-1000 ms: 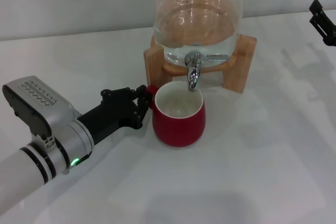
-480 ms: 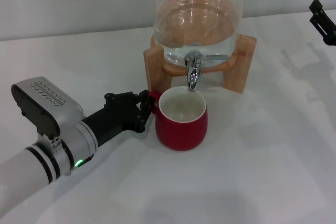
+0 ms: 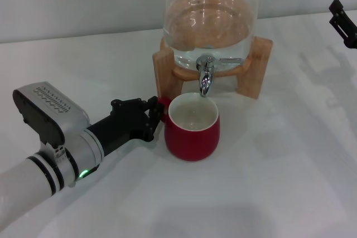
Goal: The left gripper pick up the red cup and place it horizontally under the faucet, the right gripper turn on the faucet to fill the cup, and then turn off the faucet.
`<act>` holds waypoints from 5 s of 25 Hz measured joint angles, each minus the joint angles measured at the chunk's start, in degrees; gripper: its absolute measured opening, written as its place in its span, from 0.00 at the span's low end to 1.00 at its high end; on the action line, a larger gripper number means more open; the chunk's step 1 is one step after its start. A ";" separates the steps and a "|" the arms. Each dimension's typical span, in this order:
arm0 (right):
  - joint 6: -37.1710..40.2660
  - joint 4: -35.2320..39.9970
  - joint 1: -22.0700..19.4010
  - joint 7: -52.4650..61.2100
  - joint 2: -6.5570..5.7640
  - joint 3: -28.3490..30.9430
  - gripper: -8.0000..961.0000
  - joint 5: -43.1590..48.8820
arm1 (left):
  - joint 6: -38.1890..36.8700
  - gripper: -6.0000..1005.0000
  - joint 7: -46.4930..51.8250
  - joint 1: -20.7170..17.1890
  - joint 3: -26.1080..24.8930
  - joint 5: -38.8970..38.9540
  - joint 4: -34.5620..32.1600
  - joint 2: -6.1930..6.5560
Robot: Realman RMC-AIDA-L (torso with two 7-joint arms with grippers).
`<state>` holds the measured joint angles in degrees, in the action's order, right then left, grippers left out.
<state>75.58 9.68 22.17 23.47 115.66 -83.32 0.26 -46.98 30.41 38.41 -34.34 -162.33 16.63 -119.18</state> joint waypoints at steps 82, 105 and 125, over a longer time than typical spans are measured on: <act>0.64 -0.01 -0.21 0.04 0.00 -0.51 0.84 0.01 | 2.04 0.41 4.41 -2.24 -1.71 0.28 1.56 0.10; 0.44 -0.22 0.02 0.18 -0.10 -0.53 0.84 -0.09 | 9.99 0.45 -5.95 -9.27 -13.22 0.11 7.43 0.59; -2.40 0.00 1.44 2.00 0.18 -0.99 0.84 -0.05 | -15.04 0.48 -21.81 -30.57 -34.92 0.06 16.54 0.24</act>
<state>73.19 9.69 23.61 25.47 115.85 -84.30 0.21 -62.02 8.60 7.84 -69.26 -162.27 33.16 -118.94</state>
